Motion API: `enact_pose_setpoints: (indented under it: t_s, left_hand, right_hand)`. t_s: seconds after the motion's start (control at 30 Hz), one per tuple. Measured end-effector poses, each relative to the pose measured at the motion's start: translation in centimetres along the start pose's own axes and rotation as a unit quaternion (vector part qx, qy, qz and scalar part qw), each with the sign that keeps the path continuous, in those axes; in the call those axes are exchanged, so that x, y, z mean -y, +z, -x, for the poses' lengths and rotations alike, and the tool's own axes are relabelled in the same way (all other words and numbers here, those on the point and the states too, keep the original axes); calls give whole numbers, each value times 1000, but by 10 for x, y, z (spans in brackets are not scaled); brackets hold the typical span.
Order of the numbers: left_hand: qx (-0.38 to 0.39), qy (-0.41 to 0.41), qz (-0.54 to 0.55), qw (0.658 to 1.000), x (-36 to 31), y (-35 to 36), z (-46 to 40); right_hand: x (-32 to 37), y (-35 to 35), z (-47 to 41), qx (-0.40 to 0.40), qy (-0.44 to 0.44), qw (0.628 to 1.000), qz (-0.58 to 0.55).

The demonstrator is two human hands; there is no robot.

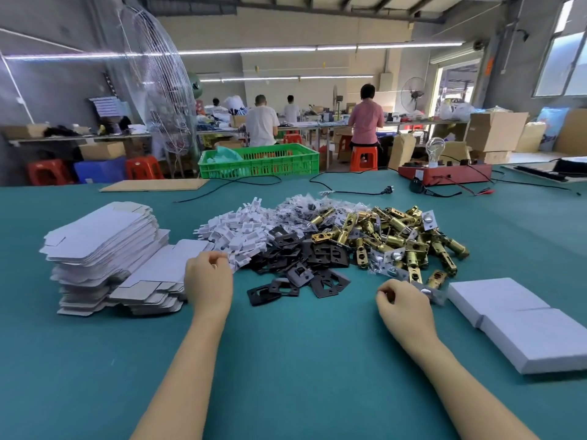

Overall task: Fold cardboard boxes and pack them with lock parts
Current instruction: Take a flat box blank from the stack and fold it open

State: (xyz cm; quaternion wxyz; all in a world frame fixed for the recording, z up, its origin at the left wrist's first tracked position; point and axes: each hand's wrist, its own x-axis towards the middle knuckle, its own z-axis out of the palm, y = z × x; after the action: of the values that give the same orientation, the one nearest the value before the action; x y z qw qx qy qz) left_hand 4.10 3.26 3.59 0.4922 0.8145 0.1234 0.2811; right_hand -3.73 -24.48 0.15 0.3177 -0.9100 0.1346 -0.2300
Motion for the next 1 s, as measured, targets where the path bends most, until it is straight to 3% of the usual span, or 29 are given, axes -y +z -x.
enact_pose_setpoints:
  t_s: [0.1, 0.17, 0.27, 0.37, 0.5, 0.6, 0.7, 0.83, 0.9, 1.0]
  left_hand:
    - [-39, 10, -180, 983, 9, -16, -33]
    - [47, 30, -319, 946, 22, -23, -50]
    - [192, 15, -495, 847, 48, -34, -67]
    - [223, -11, -503, 835, 57, -39, -68]
    - [199, 48, -535, 820, 42, -38, -65]
    - [175, 85, -526, 828, 22, -38, -61]
    - [97, 124, -417, 895, -2, -30, -51]
    - [31, 150, -99, 983, -32, -13, -6]
    - [86, 101, 54, 990, -37, 0, 25]
    - [206, -76, 235, 947, -32, 24, 59]
  right_hand:
    - [-2, 0, -3, 0, 20, 999, -29]
    - [-3, 0, -4, 1, 26, 999, -39]
    - [-5, 1, -5, 7, 28, 999, -38]
    - [-6, 1, -6, 12, 26, 999, -27]
    - [-6, 0, -6, 17, 27, 999, -25]
    - [-6, -1, -6, 19, 25, 999, -26]
    - [-5, 0, -5, 20, 20, 999, -18]
    - [-3, 2, -5, 22, 8, 1000, -1]
    - [-3, 2, -4, 19, 2, 1000, -6]
    - [-2, 4, -2, 0, -11, 999, -41]
